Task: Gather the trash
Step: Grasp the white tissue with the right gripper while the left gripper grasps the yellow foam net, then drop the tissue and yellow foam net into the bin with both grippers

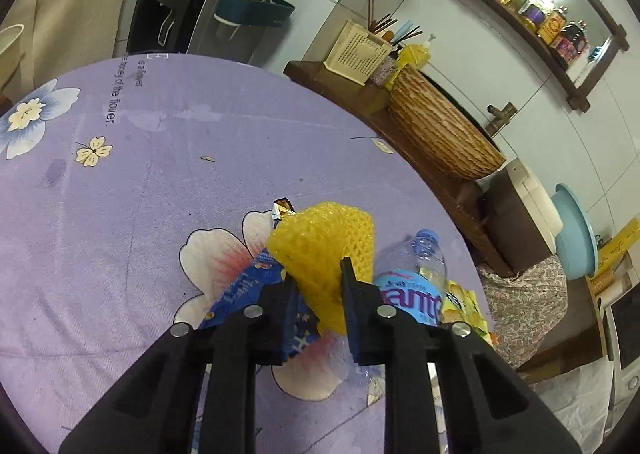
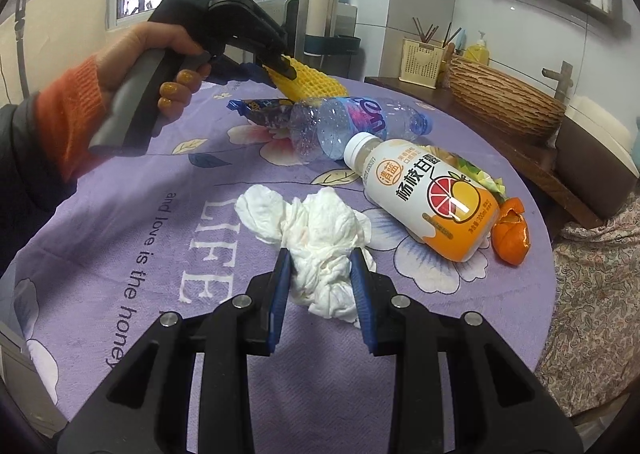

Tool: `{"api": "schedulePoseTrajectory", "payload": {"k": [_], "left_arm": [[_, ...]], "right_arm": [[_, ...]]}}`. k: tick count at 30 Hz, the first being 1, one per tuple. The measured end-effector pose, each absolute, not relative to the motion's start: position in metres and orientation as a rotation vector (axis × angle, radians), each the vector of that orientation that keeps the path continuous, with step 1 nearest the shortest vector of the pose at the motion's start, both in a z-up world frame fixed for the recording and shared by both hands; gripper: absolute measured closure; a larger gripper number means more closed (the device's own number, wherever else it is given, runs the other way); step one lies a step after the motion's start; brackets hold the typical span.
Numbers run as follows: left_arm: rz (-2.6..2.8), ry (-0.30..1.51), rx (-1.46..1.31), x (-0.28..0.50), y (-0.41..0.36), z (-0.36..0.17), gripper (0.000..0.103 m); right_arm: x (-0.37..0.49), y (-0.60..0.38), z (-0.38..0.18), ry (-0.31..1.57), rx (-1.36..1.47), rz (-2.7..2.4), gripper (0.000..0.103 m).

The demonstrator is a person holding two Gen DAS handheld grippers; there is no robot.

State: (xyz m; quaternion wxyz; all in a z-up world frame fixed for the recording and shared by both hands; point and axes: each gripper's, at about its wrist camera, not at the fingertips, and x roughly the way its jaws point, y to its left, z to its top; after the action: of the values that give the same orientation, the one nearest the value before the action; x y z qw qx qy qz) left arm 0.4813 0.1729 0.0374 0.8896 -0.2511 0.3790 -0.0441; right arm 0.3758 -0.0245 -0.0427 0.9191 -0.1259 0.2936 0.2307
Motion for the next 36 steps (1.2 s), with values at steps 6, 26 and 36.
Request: {"api": "schedulePoseTrajectory", "payload": {"k": [6, 26, 36], "left_arm": [[-0.122, 0.687, -0.497, 0.433, 0.172, 0.066, 0.085], [-0.307, 0.533, -0.223, 0.234, 0.049, 0.06, 0.086], [-0.439, 0.608, -0.2, 0.22, -0.042, 0.015, 0.085]], "right_arm": [[0.358, -0.029, -0.035, 0.58, -0.227, 0.488, 0.072], [0.257, -0.131, -0.029, 0.519, -0.072, 0.312, 0.072], [0.255, -0.23, -0.096, 0.662, 0.03, 0.076, 0.072]]}}
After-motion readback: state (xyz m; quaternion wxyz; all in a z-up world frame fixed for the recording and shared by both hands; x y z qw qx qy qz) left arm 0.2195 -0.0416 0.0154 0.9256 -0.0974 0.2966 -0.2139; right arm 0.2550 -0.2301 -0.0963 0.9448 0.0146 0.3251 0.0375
